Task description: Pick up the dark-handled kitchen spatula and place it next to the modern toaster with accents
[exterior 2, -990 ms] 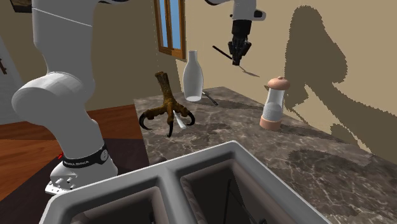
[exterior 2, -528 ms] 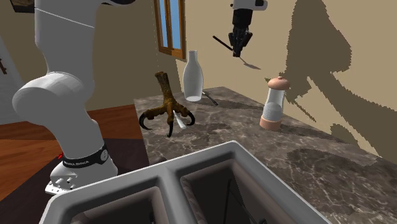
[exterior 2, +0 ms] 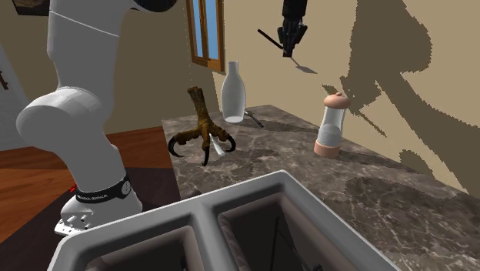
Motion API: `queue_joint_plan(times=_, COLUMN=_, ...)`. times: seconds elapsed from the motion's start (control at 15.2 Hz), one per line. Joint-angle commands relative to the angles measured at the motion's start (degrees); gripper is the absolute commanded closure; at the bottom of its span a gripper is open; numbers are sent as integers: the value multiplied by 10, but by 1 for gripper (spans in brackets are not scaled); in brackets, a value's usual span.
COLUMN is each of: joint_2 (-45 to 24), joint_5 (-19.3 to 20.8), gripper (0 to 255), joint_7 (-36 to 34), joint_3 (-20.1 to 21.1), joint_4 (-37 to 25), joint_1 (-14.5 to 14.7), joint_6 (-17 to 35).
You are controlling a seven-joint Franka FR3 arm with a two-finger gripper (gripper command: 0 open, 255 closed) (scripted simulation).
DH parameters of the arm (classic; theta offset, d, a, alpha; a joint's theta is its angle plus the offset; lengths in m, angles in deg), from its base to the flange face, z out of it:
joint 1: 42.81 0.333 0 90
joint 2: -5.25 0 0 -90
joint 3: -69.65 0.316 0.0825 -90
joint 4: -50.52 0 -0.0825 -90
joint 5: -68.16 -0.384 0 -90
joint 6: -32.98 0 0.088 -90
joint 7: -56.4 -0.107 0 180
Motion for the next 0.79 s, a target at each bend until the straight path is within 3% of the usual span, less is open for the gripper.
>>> queue_joint_plan(times=0.0, joint_2=20, joint_5=-6, gripper=255, joint_7=12, joint_3=-2, joint_4=24, joint_1=-13, joint_6=5)
queue_joint_plan(times=0.33, joint_2=111, joint_5=-33, gripper=255, joint_7=76, joint_3=-20, joint_4=150, joint_1=-72, joint_6=44)
queue_joint_plan(times=0.73, joint_2=189, joint_5=-52, gripper=255, joint_7=159, joint_3=-54, joint_4=249, joint_1=-125, joint_6=69)
